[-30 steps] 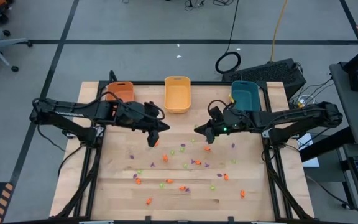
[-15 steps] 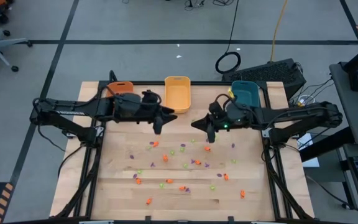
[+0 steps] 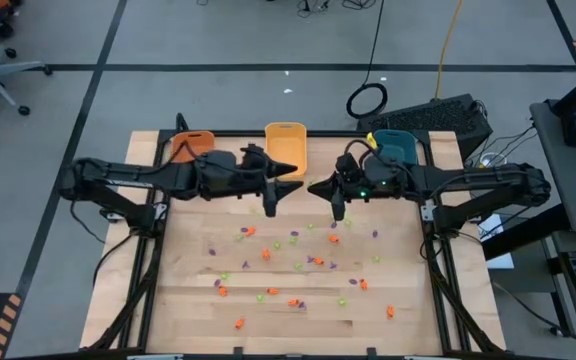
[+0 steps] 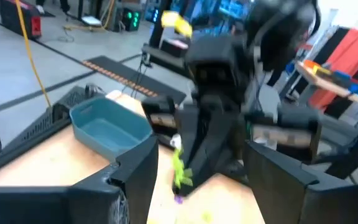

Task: Sort Halloween decoration
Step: Put the green spider toy into the orange bin

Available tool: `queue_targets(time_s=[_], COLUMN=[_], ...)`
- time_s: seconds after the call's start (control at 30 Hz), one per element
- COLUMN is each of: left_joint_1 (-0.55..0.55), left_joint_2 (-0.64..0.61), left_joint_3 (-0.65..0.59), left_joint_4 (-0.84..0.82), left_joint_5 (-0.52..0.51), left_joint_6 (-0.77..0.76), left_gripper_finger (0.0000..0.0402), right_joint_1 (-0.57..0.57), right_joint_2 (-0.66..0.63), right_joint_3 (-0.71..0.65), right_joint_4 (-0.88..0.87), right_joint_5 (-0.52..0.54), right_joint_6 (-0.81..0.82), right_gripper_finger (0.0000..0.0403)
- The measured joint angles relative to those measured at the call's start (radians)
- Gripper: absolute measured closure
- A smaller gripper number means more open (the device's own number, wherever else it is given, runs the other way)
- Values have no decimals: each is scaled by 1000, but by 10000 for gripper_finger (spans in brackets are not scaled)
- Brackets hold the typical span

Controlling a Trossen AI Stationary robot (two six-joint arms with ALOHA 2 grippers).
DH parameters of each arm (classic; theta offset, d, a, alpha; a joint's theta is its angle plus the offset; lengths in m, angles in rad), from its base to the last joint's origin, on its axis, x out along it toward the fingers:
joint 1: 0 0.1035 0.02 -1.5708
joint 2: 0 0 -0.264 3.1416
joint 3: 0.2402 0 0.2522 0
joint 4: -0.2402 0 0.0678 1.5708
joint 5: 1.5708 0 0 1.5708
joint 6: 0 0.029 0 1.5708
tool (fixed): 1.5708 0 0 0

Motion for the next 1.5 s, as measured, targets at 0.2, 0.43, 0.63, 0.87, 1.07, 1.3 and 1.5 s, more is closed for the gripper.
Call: queue_targets(time_s=[0.2,0.43,0.63,0.87,1.07,1.3,1.5], left_joint_1=[-2,-3,-2,-2,-2,-2,-1], left_joint_2=[65,121,148,152,152,152,152], left_joint_3=[0,0,0,0,0,0,0], left_joint_4=[51,102,103,102,90,44,46], left_joint_5=[-3,-35,-52,-52,-52,-48,-46], left_joint_6=[24,20,20,20,18,18,18], left_gripper_finger=[168,169,169,179,234,289,325], right_joint_1=[0,-6,-6,-6,-6,-6,-6], right_joint_2=[1,0,0,0,0,0,0], right_joint_3=[0,0,0,-1,-1,-1,-1], right_joint_4=[-40,-43,-46,-73,-75,-75,-75], right_joint_5=[-4,-3,-4,-4,-4,-4,-3], right_joint_6=[0,-19,-23,-27,-27,-23,-20], right_gripper_finger=[403,403,403,403,403,403,403])
